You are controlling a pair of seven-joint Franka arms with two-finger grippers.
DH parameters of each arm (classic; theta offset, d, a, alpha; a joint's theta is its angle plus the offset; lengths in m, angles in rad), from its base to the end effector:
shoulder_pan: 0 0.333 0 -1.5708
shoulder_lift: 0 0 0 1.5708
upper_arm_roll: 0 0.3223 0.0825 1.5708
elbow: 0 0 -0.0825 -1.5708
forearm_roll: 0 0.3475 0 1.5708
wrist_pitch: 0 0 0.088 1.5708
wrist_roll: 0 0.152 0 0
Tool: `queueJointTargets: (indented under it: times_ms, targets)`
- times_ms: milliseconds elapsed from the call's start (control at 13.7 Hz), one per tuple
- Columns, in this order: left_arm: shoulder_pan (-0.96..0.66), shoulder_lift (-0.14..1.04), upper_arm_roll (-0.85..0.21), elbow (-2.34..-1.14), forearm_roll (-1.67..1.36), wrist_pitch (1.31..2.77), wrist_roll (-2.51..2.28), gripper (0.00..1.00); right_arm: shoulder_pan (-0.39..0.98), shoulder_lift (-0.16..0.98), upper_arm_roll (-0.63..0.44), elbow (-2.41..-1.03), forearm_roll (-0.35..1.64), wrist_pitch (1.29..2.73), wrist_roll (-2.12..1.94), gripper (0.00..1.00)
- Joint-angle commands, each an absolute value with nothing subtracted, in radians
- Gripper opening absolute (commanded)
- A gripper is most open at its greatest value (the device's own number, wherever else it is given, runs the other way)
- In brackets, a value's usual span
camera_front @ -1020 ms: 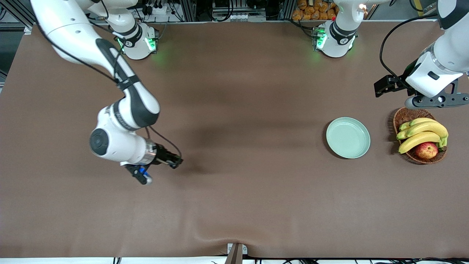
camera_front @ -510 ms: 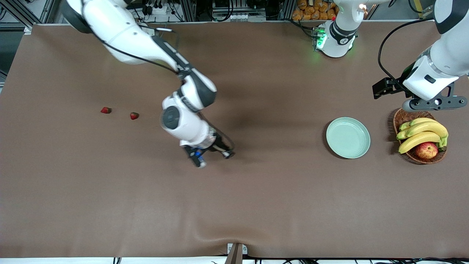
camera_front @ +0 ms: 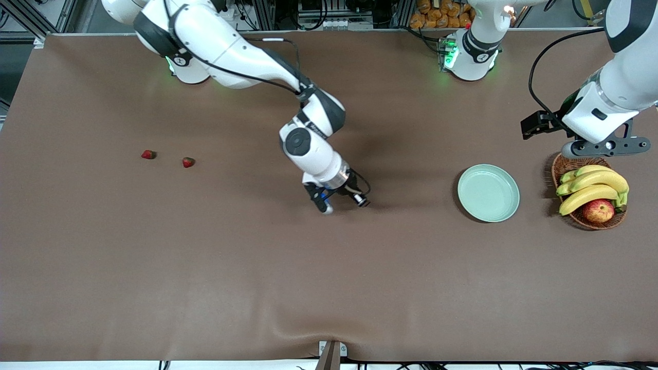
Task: Collect all strawberries into plate
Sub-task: 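Carry the strawberry with the right gripper to mid-table and release it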
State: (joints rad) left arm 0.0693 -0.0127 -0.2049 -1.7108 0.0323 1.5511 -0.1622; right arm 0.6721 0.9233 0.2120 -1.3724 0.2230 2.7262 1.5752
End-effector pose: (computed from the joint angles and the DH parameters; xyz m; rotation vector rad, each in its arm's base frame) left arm 0.4944 -0.0630 0.5307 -3.0775 -0.0386 0.2166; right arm 0.5201 0.5630 0.2007 -2.3127 1.2588 0.1600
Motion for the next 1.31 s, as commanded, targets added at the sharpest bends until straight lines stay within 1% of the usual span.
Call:
queueJointTargets:
  times_ms: [0,146,219,291,364,437,510,583,656,728,947,1020,1238]
  targets:
    - [0.075,-0.037,-0.212,-1.750,0.052,1.574,-0.184,1.00,0.753,0.971,0.152,-1.308,0.230,2.747,1.661,0.00]
    - [0.075,-0.037,-0.212,-1.753,0.051,1.574,-0.184,1.00,0.784,0.983,0.144,-1.304,0.230,2.764,1.675,0.01]
    - [0.077,-0.038,-0.212,-1.758,0.049,1.574,-0.186,1.00,0.794,0.992,0.144,-1.302,0.230,2.785,1.678,0.04]
    - [0.075,-0.040,-0.210,-1.766,0.049,1.574,-0.199,1.00,0.802,1.002,0.144,-1.301,0.230,2.807,1.686,0.30]
    - [0.077,-0.043,-0.212,-1.767,0.049,1.574,-0.213,1.00,0.814,1.009,0.141,-1.301,0.229,2.825,1.701,0.53]
    - [0.075,-0.044,-0.212,-1.770,0.048,1.574,-0.218,1.00,0.836,1.011,0.121,-1.298,0.227,2.827,1.704,0.73]
    - [0.075,-0.044,-0.212,-1.773,0.048,1.575,-0.218,1.00,0.874,1.011,0.079,-1.299,0.227,2.824,1.704,0.77]
    - [0.075,-0.044,-0.212,-1.773,0.048,1.575,-0.218,1.00,0.896,1.011,0.048,-1.299,0.230,2.821,1.706,0.87]
    - [0.075,-0.044,-0.212,-1.775,0.048,1.575,-0.218,1.00,0.896,1.009,0.046,-1.299,0.229,2.815,1.703,1.00]
    - [0.075,-0.044,-0.212,-1.779,0.046,1.578,-0.224,1.00,0.890,0.999,0.043,-1.299,0.227,2.800,1.700,1.00]
    - [0.075,-0.043,-0.212,-1.784,0.043,1.582,-0.238,1.00,0.835,0.941,0.044,-1.298,0.226,2.627,1.692,1.00]
    - [0.075,-0.044,-0.212,-1.792,0.041,1.591,-0.239,1.00,0.813,0.919,0.044,-1.298,0.225,2.590,1.686,1.00]
    - [0.075,-0.049,-0.212,-1.819,0.038,1.615,-0.256,1.00,0.763,0.904,0.046,-1.298,0.210,2.554,1.611,1.00]
